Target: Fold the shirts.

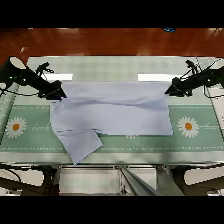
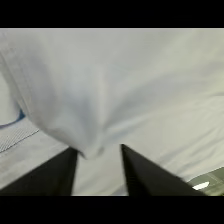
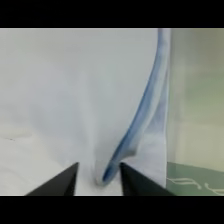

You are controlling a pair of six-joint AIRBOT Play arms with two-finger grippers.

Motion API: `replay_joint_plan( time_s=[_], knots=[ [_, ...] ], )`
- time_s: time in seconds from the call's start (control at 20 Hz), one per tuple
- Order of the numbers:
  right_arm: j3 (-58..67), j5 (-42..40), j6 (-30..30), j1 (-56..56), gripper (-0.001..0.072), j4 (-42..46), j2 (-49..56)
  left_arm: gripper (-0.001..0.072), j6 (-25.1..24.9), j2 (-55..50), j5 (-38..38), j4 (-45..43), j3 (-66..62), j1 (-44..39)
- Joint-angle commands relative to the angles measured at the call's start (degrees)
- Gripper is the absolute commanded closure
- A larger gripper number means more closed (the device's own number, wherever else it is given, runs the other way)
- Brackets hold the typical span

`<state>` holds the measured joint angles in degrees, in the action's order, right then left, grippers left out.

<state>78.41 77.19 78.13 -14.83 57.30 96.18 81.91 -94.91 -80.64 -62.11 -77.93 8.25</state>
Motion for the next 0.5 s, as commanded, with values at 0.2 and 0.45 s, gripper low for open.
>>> replay_joint_plan(
  time_s=[0.2, 0.45],
  knots=[
    [-2.7, 4.7, 3.0, -5.7, 0.0305, 6.4, -11.1, 0.0200, 0.1, 6.6, -6.4, -0.4, 3.4, 8.2],
    [-26.2, -8.7, 2.3, -10.8, 0.0305, 3.6, -32.9, 0.0200, -6.3, 24.3, 3.0, 2.9, 32.0, 21.9]
  ],
)
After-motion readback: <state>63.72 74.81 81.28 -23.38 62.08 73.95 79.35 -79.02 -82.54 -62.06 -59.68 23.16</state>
